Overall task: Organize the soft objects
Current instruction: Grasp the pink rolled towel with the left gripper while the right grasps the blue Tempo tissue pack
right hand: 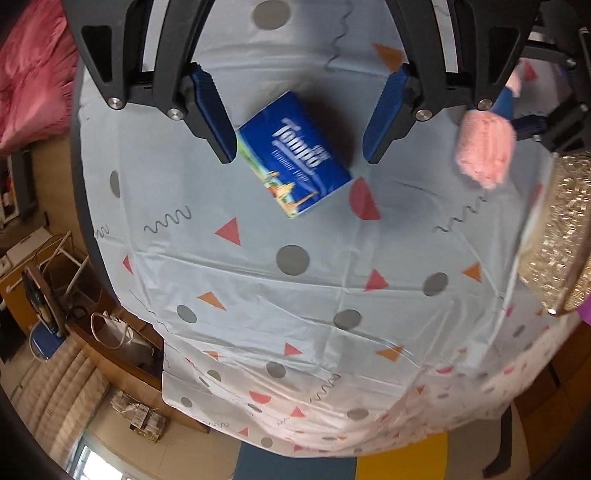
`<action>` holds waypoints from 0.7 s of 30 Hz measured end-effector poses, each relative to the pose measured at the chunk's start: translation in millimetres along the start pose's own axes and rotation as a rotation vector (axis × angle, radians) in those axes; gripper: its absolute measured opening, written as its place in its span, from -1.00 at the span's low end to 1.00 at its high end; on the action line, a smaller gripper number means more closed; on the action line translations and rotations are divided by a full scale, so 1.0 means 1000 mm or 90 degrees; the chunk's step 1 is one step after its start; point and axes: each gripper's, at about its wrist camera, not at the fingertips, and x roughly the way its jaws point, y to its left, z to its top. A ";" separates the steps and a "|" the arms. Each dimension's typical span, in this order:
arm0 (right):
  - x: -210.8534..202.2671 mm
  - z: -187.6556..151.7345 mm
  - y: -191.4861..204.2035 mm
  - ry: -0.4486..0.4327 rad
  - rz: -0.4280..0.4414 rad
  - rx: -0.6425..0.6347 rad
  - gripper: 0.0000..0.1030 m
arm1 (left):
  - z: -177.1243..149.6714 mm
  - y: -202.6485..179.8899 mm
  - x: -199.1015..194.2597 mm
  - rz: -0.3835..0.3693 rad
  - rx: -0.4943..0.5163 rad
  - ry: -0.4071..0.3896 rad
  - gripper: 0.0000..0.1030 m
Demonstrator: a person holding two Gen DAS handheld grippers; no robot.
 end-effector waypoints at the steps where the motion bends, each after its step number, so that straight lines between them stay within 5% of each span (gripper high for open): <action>1: 0.006 0.002 -0.002 0.009 0.005 -0.006 0.42 | 0.000 0.000 0.002 -0.001 -0.001 -0.001 0.01; 8: 0.049 0.006 -0.010 0.065 0.028 0.037 0.36 | -0.004 0.001 -0.001 -0.004 -0.014 -0.015 0.01; 10: 0.046 0.002 -0.012 0.043 0.038 0.080 0.18 | -0.006 -0.001 -0.002 -0.001 -0.011 -0.021 0.01; 21: 0.039 -0.021 0.020 0.010 0.039 0.110 0.17 | -0.013 0.000 -0.019 0.021 -0.014 -0.050 -0.19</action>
